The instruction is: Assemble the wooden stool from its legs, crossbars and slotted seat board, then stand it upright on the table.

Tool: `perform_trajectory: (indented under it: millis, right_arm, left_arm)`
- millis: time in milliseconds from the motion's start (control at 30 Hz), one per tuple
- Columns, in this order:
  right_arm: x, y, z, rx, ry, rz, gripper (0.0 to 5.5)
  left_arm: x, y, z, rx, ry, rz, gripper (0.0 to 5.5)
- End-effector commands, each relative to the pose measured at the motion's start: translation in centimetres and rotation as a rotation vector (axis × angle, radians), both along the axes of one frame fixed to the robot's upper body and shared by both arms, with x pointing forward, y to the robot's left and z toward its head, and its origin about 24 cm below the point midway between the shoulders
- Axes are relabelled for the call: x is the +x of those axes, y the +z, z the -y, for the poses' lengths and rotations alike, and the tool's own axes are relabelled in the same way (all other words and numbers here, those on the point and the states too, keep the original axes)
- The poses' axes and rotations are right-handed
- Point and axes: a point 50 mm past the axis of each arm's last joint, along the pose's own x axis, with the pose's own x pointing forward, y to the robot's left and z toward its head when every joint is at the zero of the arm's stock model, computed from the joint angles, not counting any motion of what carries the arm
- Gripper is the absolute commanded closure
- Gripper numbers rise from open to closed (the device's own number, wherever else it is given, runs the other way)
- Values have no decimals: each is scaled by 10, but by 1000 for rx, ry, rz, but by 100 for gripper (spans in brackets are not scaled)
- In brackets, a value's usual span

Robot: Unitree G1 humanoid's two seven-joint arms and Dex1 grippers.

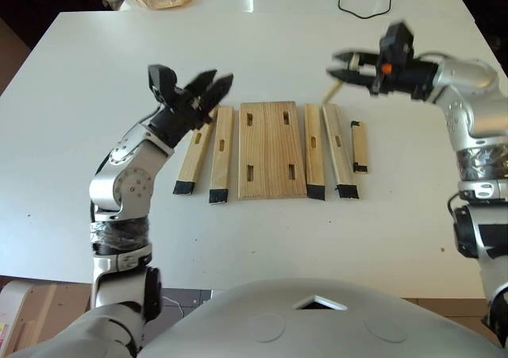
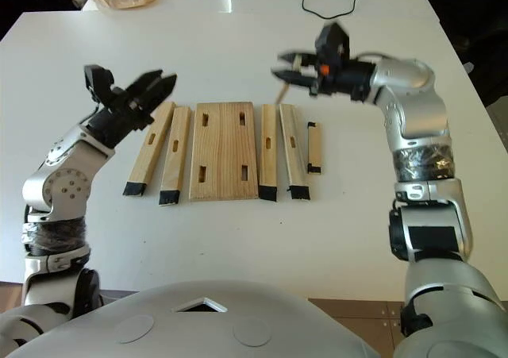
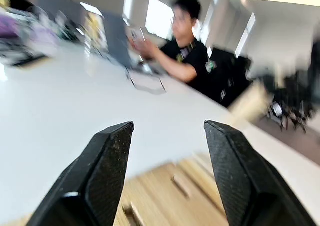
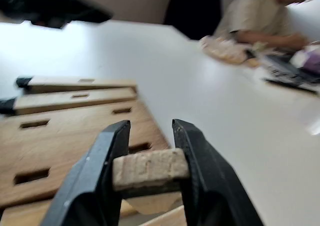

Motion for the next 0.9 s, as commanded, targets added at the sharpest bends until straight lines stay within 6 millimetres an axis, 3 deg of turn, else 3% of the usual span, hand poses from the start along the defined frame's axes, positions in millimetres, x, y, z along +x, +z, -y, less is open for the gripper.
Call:
perform_trajectory:
  millis: [33, 133, 233, 367, 533, 900]
  right_arm:
    - [-5, 11, 9, -39, 112, -1, 417]
    - [-6, 10, 11, -49, 146, -16, 417]
    - [-5, 5, 10, -48, 152, -25, 417]
    - [-5, -5, 9, -77, 164, -28, 417]
    - [-4, -9, 5, -95, 192, -12, 417]
    - [-5, -6, 14, -110, 199, -22, 417]
  left_arm:
    - [13, -14, 26, -86, 174, -81, 289]
    - [28, -9, 42, -197, 358, -121, 289]
    - [40, -1, 63, -201, 442, -114, 289]
    - [52, 8, 92, -133, 441, -47, 289]
    - [57, 4, 124, -26, 383, -9, 289]
    - [54, -1, 124, 2, 417, -25, 289]
